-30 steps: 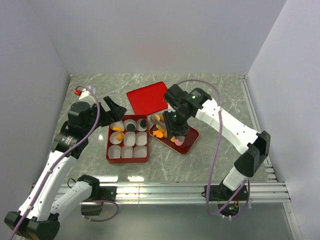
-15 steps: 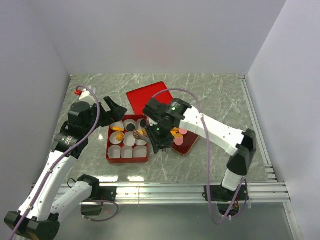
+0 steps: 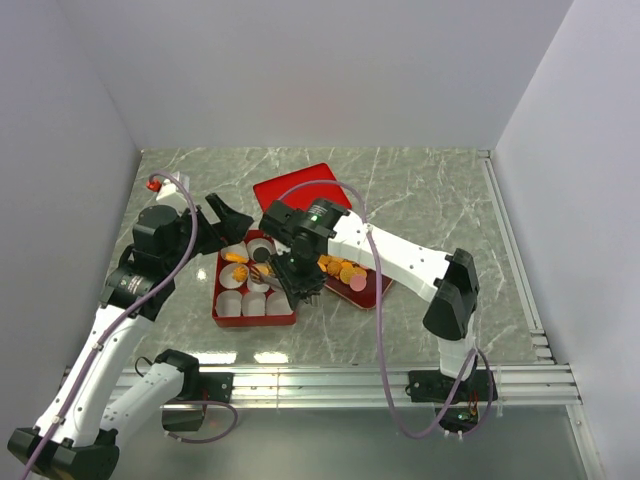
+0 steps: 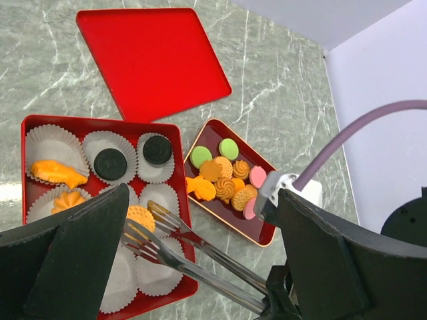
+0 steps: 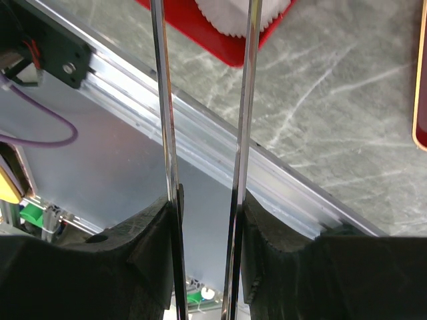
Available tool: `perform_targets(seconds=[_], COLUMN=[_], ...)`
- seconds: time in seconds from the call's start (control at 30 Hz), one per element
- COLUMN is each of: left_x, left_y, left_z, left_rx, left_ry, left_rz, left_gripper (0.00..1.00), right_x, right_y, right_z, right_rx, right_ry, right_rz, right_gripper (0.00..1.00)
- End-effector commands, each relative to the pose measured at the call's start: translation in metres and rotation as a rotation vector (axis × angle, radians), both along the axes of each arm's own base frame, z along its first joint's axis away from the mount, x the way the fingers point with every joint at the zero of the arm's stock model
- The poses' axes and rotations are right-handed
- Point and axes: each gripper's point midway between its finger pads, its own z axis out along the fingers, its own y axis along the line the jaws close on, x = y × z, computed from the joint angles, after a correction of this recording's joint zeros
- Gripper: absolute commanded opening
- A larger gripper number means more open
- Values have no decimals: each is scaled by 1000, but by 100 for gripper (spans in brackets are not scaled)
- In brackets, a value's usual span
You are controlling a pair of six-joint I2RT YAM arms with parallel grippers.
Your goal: Pack the cookies
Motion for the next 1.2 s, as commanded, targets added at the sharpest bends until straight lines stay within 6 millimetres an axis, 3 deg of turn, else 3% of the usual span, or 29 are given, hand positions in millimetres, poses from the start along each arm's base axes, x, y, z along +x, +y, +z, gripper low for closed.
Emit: perform_targets(seconds=[0.0,0.3,0.7,1.17], left_x=[-2,-3,-5,-4], left_y=[-4,-3,-1,-2], left_z=[17,16,17,17], left_rx=[-27,-17,-13,-13], left_ry=[-52,-54,-58,-54], left_rz=[-18,-15,-8,-13], left_gripper=[99,99,99,99], right_x=[6,11,23,30], right_y=[10,9,20,12], right_z=[11,-3,-5,-10], right_rx=[32,-21,-28,-51], right_ry=[-33,-28,-46,-54], right_rz=[21,5,-4,-20], right_gripper=[30,34,42,52])
